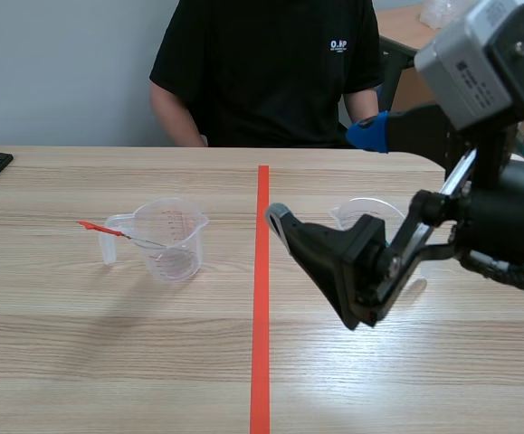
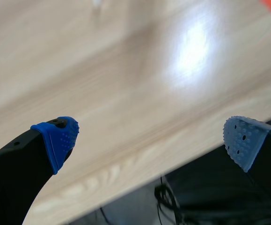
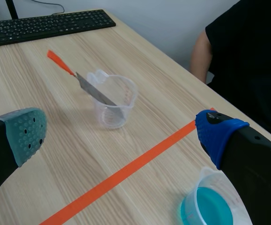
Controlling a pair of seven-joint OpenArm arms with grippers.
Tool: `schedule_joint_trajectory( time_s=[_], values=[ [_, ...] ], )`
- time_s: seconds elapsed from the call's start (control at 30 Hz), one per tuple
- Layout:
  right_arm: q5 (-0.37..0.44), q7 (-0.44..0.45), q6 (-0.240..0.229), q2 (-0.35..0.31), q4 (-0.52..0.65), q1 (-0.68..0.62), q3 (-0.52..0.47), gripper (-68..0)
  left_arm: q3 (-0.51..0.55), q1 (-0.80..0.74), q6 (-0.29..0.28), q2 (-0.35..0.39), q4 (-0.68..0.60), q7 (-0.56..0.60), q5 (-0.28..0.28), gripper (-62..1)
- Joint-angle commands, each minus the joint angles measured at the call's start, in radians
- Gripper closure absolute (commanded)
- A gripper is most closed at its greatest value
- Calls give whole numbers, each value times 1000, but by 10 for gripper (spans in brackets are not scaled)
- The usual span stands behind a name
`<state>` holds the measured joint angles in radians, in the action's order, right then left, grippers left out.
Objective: Do the redox reaction experiment.
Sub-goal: 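Return to the home posture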
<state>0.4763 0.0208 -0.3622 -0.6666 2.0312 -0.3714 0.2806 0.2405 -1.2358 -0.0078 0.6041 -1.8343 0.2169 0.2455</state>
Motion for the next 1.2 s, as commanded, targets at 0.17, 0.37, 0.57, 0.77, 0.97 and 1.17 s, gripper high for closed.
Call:
schedule_joint_trajectory(
  time_s=[0.17,0.37,0.57,0.77,0.97,1.17],
  values=[
    [-2,19,76,-26,128,-172,-63,-679,63,47,-66,122,-73,16,102,-623],
    [-1,18,86,-25,163,-244,-119,-679,65,162,-100,181,-88,-34,138,-623],
    [-1,18,86,-26,163,-241,-132,-679,64,293,-177,181,-97,-87,141,-623],
    [-1,18,86,-26,163,-241,-132,-679,63,383,-228,180,-106,-137,163,-623],
    [-1,18,86,-25,163,-241,-132,-679,61,437,-271,172,-116,-165,183,-623],
    [-1,18,86,-25,163,-241,-132,-679,61,492,-303,100,-116,-174,151,-623]
  ],
)
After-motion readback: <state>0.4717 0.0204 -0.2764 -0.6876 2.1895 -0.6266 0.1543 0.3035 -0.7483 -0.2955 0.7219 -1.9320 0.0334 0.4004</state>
